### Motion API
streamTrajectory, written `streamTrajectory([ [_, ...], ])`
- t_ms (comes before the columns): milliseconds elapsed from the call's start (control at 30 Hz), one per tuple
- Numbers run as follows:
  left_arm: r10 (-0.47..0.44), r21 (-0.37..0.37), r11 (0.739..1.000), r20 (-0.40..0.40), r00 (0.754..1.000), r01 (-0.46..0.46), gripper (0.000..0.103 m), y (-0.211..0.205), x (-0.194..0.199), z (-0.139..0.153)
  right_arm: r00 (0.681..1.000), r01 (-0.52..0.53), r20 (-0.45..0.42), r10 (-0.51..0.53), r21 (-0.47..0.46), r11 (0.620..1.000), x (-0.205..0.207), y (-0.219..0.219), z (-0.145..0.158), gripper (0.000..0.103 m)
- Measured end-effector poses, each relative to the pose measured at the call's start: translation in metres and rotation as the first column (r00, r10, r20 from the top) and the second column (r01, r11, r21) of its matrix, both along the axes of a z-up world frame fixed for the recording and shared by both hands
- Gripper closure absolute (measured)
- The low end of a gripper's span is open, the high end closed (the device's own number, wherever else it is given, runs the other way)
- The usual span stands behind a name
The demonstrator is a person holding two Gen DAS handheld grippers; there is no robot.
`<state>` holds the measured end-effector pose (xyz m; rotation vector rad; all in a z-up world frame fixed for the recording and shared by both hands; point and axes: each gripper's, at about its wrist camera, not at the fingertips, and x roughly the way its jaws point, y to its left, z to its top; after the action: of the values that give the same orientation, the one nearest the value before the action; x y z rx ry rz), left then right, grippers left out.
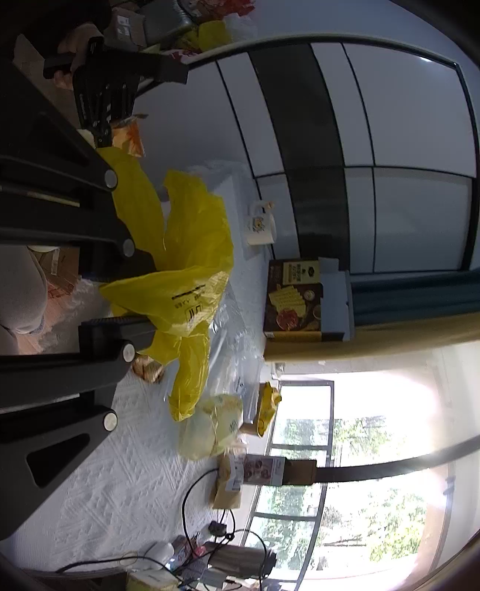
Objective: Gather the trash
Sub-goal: 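Carry both items over the cream bin and open both grippers to drop them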
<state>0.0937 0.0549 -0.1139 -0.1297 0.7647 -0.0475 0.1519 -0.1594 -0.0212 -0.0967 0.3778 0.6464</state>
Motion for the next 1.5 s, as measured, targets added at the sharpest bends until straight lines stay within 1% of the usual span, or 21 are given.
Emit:
streamTrajectory([
  [67,0.007,-0.017,1.000,-0.028,1.000,-0.007,0.092,0.002,0.003,-0.007,1.000,-0.008,-0.003,0.008,-0.005,1.000,0.001,0.005,0.000,0.090],
  [133,0.028,-0.019,0.999,-0.047,0.999,-0.029,0.085,0.005,0.006,-0.014,1.000,-0.011,-0.005,0.011,-0.006,1.000,0.002,0.008,-0.001,0.090],
  [200,0.038,-0.037,0.999,-0.051,0.998,-0.040,0.070,0.009,0.007,-0.018,1.000,-0.014,-0.008,0.014,-0.011,1.000,0.003,0.011,-0.002,0.090],
  [233,0.041,-0.049,0.998,-0.054,0.998,-0.044,0.066,0.011,0.008,-0.020,1.000,-0.016,-0.009,0.015,-0.012,1.000,0.004,0.011,-0.002,0.090],
  [300,0.051,-0.060,0.997,-0.060,0.997,-0.055,0.044,0.014,0.008,-0.022,1.000,-0.019,-0.013,0.019,-0.018,1.000,0.004,0.013,-0.004,0.090],
  [333,0.056,-0.065,0.996,-0.061,0.997,-0.060,0.042,0.016,0.008,-0.023,1.000,-0.021,-0.016,0.020,-0.019,1.000,0.005,0.012,-0.005,0.090],
  [433,0.069,-0.082,0.994,-0.056,0.996,-0.073,0.041,0.021,0.004,-0.023,0.999,-0.028,-0.025,0.027,-0.027,0.999,0.008,0.017,-0.008,0.090],
  [567,0.100,-0.078,0.992,-0.034,0.994,-0.102,0.040,0.032,-0.006,-0.017,0.998,-0.053,-0.030,0.052,-0.037,0.998,0.012,0.029,-0.010,0.090],
  [667,0.143,-0.070,0.987,-0.005,0.990,-0.143,0.040,0.045,-0.016,-0.009,0.996,-0.080,-0.037,0.078,-0.042,0.996,0.012,0.040,-0.012,0.090],
  [867,0.244,-0.046,0.969,0.071,0.967,-0.242,0.040,0.076,-0.042,0.007,0.987,-0.157,-0.052,0.154,-0.067,0.985,0.004,0.076,-0.021,0.090],
  [1033,0.329,-0.047,0.944,0.111,0.938,-0.326,0.040,0.103,-0.064,0.016,0.971,-0.235,-0.066,0.230,-0.099,0.967,-0.003,0.109,-0.033,0.090],
  [1200,0.383,-0.041,0.924,0.102,0.918,-0.381,0.040,0.123,-0.082,0.015,0.951,-0.300,-0.110,0.287,-0.118,0.947,-0.003,0.143,-0.053,0.090],
  [1400,0.413,-0.036,0.911,0.104,0.905,-0.411,0.040,0.130,-0.094,0.014,0.934,-0.341,-0.164,0.317,-0.150,0.928,0.001,0.174,-0.081,0.090],
  [1500,0.417,-0.038,0.909,0.104,0.903,-0.415,0.040,0.129,-0.094,0.014,0.928,-0.350,-0.196,0.317,-0.169,0.921,0.006,0.184,-0.094,0.088],
])
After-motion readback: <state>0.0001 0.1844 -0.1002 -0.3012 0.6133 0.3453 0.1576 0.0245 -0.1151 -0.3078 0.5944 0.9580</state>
